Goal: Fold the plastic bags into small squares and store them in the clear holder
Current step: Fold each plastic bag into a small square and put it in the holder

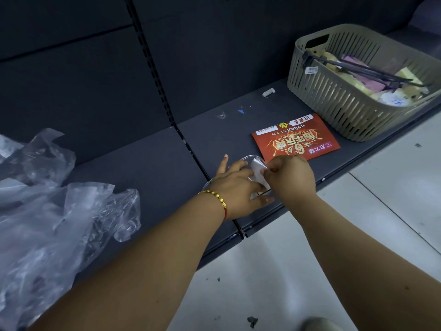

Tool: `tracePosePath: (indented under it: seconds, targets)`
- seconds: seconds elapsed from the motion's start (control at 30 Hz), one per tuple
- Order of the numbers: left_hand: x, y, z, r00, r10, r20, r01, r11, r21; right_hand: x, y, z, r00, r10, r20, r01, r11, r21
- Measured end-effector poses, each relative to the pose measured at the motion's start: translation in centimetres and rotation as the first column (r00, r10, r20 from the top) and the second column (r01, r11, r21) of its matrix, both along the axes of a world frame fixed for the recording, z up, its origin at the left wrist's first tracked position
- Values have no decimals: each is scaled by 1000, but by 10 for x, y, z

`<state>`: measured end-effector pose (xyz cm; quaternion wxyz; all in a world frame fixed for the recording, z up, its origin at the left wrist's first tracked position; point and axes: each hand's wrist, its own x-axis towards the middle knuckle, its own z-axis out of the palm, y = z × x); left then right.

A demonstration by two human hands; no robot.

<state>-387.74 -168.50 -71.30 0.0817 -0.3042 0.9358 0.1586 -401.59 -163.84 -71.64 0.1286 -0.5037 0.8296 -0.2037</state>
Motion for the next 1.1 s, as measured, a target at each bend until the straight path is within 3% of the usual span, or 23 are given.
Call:
tracePosePath:
  seconds: [0.07,0.23,0.33,0.43,0.6,0.8,0.93,1.1]
  targets:
    - [2,2,3,1000,27,-10,-27,1000,8,1,-4,-2,997,14,-71,-9,997,82]
    - [22,20,-9,949,240,-207,-256,965,-56,0,-14,-7,980,95,-174,-51,969,241]
    - [27,32,-21,943,315,-109,-323,945,-60,0,-14,4,969,149,-200,-86,952,292]
    - [24,32,-29,921,371,-114,-382,920,-89,3,-16,13,943,216,-252,-108,918,381]
    - [23,28,-40,918,393,-59,-397,907,-143,13,-25,7,959,162,-234,-55,913,405]
    - [27,26,-37,927,373,-38,-375,919,-125,16,-30,8,992,79,-97,-31,906,423]
    - [64,37,-32,849,499,-175,-519,850,-92,23,-20,17,985,76,-156,-28,956,291]
    - [156,46,-37,564,689,-455,-822,520,-232,69,-8,17,968,62,-245,-92,989,-113]
